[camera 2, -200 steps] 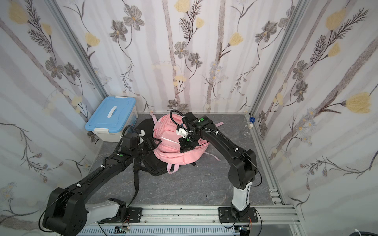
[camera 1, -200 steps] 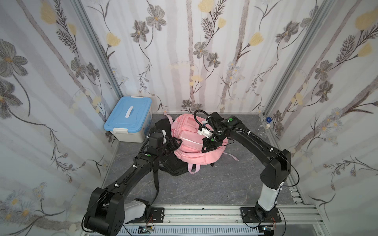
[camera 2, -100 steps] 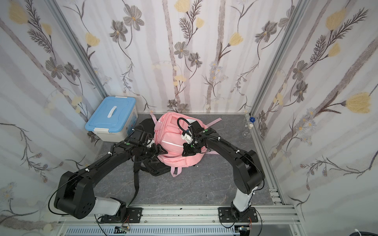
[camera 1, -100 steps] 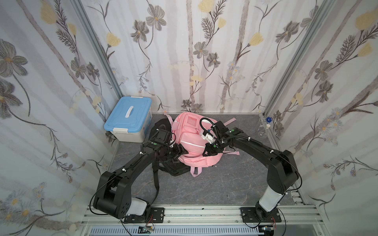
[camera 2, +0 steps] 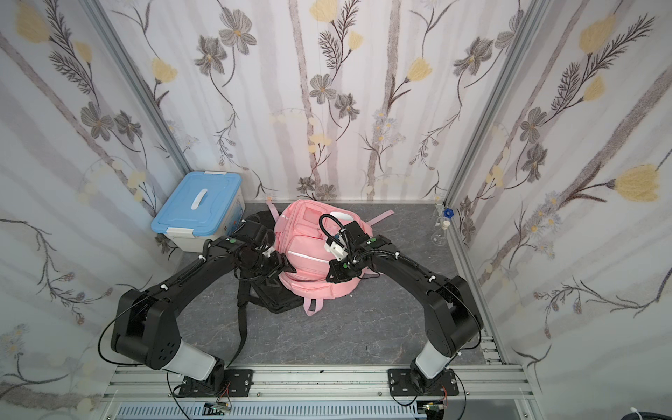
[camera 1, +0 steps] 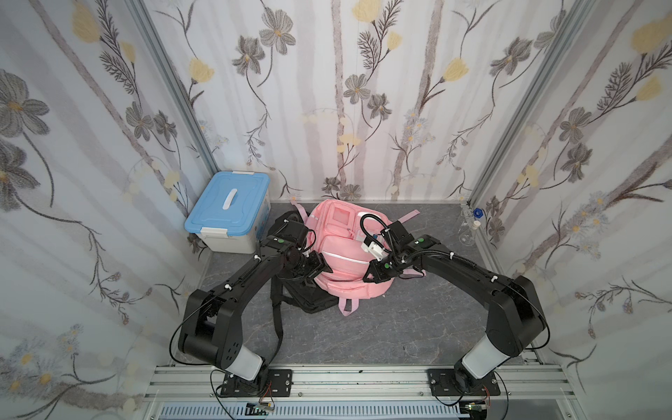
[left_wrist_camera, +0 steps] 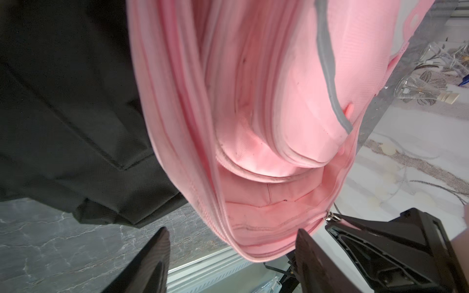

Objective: Zip up the backpack
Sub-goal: Zip the zipper on the backpack.

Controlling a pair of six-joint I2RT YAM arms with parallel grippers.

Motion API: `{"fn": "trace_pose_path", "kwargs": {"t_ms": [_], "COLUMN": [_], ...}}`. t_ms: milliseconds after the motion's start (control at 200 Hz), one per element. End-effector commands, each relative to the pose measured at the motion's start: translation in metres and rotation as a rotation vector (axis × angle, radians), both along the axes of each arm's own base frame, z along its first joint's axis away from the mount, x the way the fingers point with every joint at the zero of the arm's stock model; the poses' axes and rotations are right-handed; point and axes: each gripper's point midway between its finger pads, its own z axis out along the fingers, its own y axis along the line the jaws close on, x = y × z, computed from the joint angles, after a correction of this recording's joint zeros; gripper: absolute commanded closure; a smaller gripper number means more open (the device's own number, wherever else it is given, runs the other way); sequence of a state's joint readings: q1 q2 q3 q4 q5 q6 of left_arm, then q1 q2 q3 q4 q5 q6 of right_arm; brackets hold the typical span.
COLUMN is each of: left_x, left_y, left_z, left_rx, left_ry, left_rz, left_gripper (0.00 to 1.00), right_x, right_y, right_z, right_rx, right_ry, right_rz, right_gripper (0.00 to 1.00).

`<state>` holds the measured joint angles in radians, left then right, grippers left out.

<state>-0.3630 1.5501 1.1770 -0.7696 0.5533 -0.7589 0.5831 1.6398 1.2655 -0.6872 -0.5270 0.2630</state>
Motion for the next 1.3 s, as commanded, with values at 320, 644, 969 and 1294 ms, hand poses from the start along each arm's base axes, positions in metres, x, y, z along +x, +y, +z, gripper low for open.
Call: {"fn": "trace_pose_path", "kwargs": {"t_ms": [320, 644, 969, 1294], "left_x": [0.005, 0.028, 0.030, 0.029], "left_y": [0.016, 0.015, 0.008, -0.003], "left_z": [-0.028, -0.052, -0.048, -0.043], "left_rx": [0.111, 0.141, 0.114, 0.076], "left_ry": [0.048, 0.027, -0.008, -0.044], "left_rz": [0.008, 0.035, 0.015, 0.011], "left_gripper": [0.58, 0.70, 1.00, 1.00], "right_x": [-0.004, -0.017, -0.012, -0.019], "right_y": [0.004, 0.008, 0.021, 0.049], "right_z": [0.005, 0.013, 0.020, 0.029], "right_rx": [0.044, 0.076, 0.079, 0.054], "right_ry": [-0.049, -0.067, -0.037, 0.029], "right_rz": [0.041, 0.092, 0.115, 0.124], "right_gripper": [1.00, 1.00, 1.00, 1.00]}}
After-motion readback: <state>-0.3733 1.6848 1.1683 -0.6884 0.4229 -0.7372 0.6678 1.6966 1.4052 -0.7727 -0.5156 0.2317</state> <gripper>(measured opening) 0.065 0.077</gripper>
